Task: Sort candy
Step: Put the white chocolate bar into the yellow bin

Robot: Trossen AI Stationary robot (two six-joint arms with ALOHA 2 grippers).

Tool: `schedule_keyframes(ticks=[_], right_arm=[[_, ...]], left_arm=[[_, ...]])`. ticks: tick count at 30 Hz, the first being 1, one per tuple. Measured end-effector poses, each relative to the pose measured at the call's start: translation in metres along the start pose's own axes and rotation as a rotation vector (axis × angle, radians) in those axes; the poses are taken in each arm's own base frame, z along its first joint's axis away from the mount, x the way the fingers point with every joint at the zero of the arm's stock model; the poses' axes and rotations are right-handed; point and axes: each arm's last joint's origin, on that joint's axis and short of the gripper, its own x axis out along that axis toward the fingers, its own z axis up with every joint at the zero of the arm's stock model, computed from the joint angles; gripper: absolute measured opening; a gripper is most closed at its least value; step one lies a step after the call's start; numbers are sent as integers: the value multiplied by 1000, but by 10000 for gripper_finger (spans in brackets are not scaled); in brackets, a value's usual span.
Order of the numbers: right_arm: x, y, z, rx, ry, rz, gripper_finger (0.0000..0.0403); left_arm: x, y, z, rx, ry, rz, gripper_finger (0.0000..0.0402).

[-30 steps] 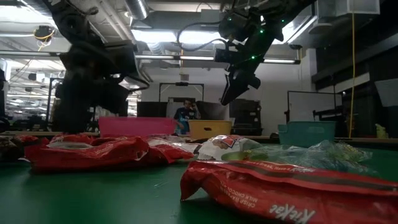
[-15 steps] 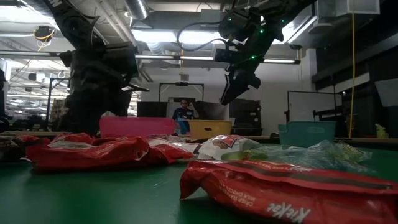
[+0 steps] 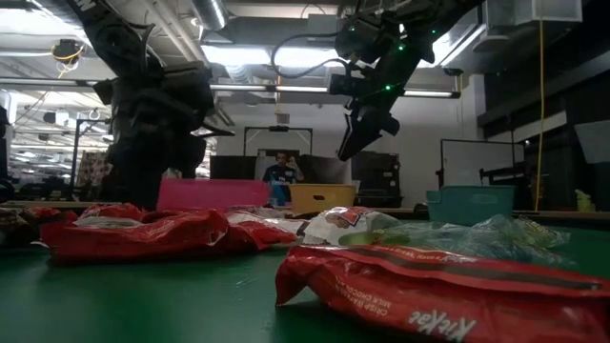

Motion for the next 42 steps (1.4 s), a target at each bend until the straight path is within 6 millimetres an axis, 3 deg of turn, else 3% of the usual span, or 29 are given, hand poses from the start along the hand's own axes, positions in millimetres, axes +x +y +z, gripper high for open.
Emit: schedule_keyframes(ticks=[11,26,42], right_arm=[[0,0,0,0,-1,0,78],[0,0,0,0,0,0,78],[0,0,0,0,-1,0,78]], left_arm=[[0,-6,8,45,-73,-54,75],[0,-3,8,16,-140,50,75],[5,-13,6,73,-199,83,75]])
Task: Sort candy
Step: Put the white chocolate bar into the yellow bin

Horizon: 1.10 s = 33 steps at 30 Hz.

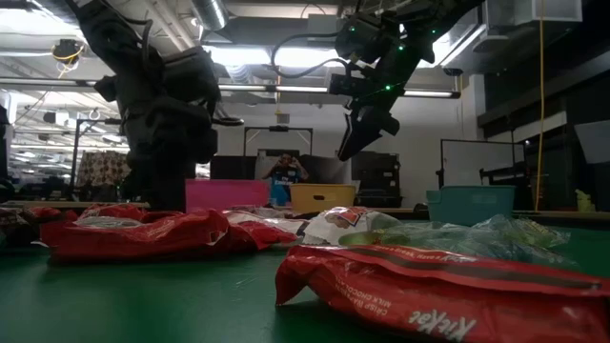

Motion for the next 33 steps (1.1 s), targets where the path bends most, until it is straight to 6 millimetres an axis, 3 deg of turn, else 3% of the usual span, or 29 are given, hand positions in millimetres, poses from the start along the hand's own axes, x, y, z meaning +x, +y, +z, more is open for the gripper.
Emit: schedule_keyframes(ticks=[16,23,29,33], right_arm=[[0,0,0,0,0,0,78],[0,0,0,0,0,0,78],[-4,-1,1,1,-9,-5,78],[-17,-4,3,6,-41,-24,78]], left_arm=[[8,-9,2,50,-56,-24,73],[8,-9,2,55,-66,-20,9],[8,-10,3,56,-72,-23,2],[8,-12,6,64,-103,-48,1]])
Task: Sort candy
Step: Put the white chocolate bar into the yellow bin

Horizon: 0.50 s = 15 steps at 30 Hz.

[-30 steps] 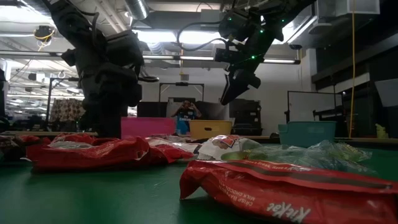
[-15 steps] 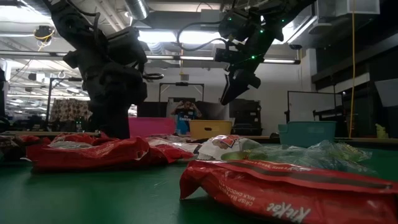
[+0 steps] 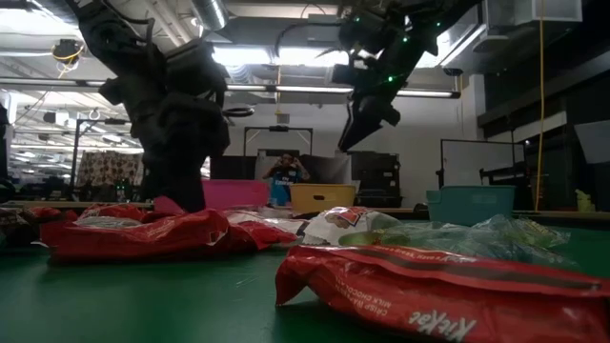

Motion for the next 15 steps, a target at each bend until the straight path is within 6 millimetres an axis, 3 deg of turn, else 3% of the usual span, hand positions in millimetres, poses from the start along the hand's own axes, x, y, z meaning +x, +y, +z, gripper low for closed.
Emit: schedule_keyframes(ticks=[9,15], right_arm=[[-36,-1,5,8,-64,-24,78],[-59,17,12,-31,-94,18,78]], left_arm=[[-4,-10,11,-2,-112,-106,0],[-17,-22,23,12,-256,-200,0]])
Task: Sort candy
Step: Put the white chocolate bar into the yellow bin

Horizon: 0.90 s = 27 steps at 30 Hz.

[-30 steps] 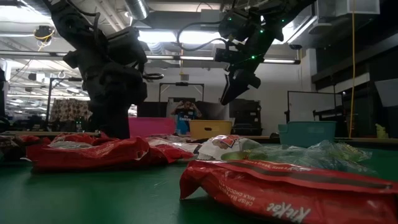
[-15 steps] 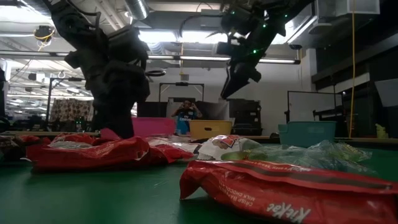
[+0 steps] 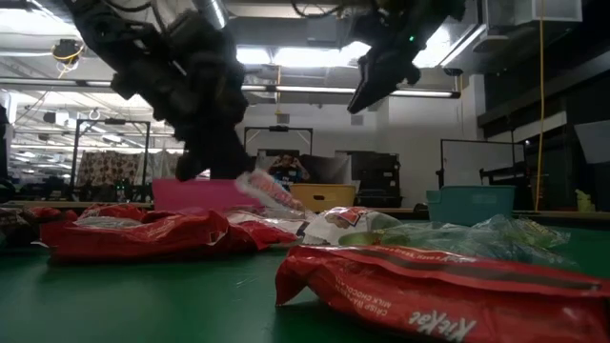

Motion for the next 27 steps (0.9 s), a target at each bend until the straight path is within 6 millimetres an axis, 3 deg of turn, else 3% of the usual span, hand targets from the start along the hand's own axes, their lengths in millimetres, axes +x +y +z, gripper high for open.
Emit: schedule_keyframes(ticks=[9,18,27], right_arm=[[-25,34,13,-93,-36,78,78],[-56,55,20,-153,-116,109,78],[-63,60,19,-130,-111,130,78]], left_arm=[[-11,-22,25,7,-218,-134,0],[-25,-57,66,141,-339,-166,0],[-22,-55,57,233,-175,-153,1]])
